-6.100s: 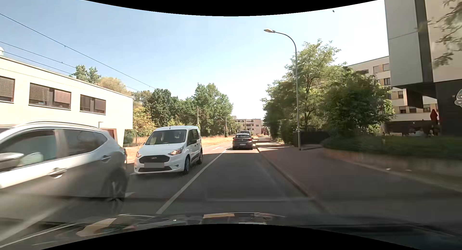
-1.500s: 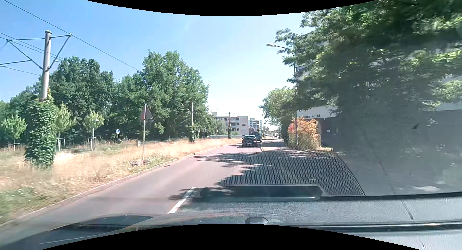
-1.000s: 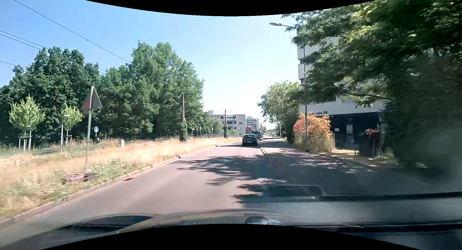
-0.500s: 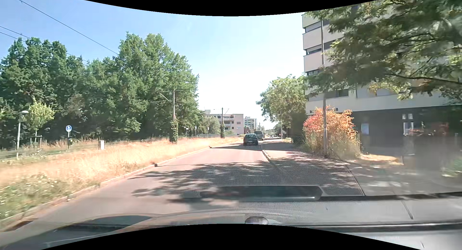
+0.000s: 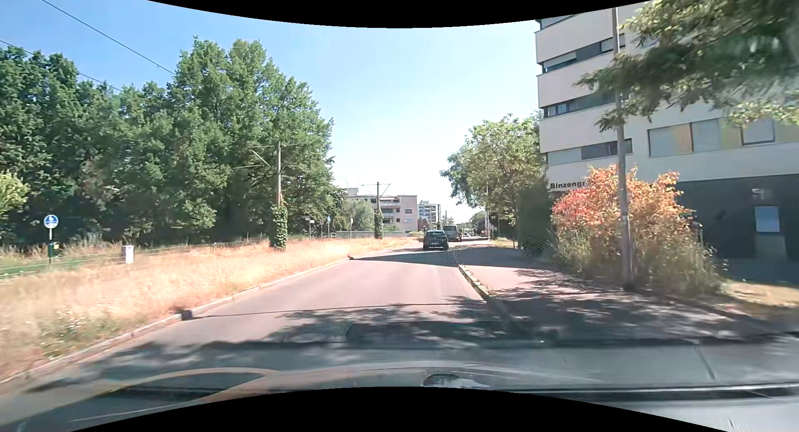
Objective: Follow the waypoints while adhering to traffic rules and regulations
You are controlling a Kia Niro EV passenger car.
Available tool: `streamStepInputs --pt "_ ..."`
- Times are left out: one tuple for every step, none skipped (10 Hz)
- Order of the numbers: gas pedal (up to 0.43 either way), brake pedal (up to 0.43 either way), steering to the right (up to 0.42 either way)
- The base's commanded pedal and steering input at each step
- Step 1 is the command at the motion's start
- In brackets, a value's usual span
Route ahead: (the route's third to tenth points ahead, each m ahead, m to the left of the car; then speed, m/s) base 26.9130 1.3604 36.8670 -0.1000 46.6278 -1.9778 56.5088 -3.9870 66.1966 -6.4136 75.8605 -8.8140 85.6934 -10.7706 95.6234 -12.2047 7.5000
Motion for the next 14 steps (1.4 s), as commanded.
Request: streamStepInputs --pt "0.079 0.0 0.014" --pt "0.079 0.0 0.015" --pt "0.079 0.0 0.016" --pt "0.079 0.0 0.016" --pt "0.079 0.0 0.016" --pt "0.079 0.0 0.015" --pt "0.079 0.0 0.015" --pt "0.079 0.0 0.015" --pt "0.079 0.0 0.015" --pt "0.079 0.0 0.015" --pt "0.079 0.0 0.015" --pt "0.079 0.0 0.015" --pt "0.079 0.0 0.015" --pt "0.079 0.0 0.015"
